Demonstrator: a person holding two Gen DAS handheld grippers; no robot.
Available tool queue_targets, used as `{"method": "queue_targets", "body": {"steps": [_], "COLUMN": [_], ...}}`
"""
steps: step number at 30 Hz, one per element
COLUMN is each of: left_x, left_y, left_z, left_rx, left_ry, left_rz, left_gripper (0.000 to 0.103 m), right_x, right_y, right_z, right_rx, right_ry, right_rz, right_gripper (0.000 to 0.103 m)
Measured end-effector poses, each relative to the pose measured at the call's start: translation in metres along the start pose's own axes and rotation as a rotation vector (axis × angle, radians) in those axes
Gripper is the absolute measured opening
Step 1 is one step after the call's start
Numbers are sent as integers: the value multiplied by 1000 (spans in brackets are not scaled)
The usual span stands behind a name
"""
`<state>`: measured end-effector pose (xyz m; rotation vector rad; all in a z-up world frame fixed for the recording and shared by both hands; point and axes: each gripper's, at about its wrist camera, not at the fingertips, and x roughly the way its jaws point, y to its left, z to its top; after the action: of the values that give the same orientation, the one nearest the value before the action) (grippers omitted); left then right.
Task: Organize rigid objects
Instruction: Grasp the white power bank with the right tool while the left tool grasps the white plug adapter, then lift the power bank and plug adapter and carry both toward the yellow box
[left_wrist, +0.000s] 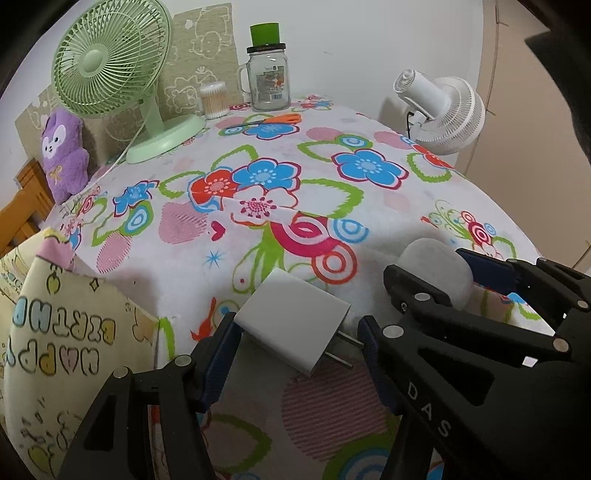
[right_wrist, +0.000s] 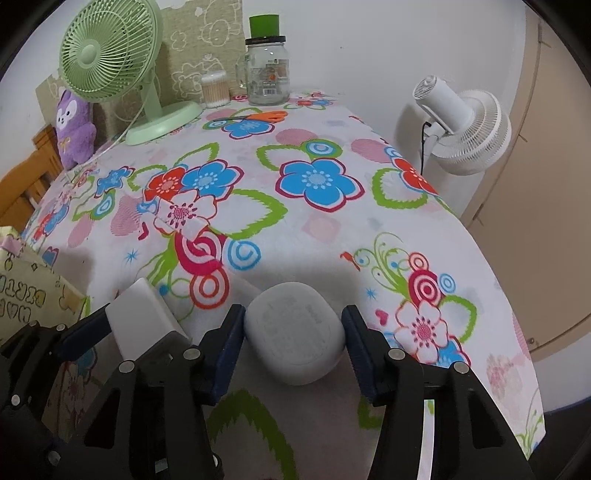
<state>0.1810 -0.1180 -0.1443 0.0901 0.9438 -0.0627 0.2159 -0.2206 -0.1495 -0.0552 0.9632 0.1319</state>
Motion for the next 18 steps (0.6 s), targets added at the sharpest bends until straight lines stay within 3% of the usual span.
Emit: {"method": "queue_targets", "body": {"steps": [18], "left_x": [-43], "left_y": [-10], "left_z": [-20], "left_rx": [28], "left_ry": [-42], "left_rz": [-35], "left_gripper": [67], "right_x": [-49], "right_y": [1], "right_z": [-25], "right_rx": [8], "right_ry": [-47], "right_rz": [-22], "right_gripper": [57]}}
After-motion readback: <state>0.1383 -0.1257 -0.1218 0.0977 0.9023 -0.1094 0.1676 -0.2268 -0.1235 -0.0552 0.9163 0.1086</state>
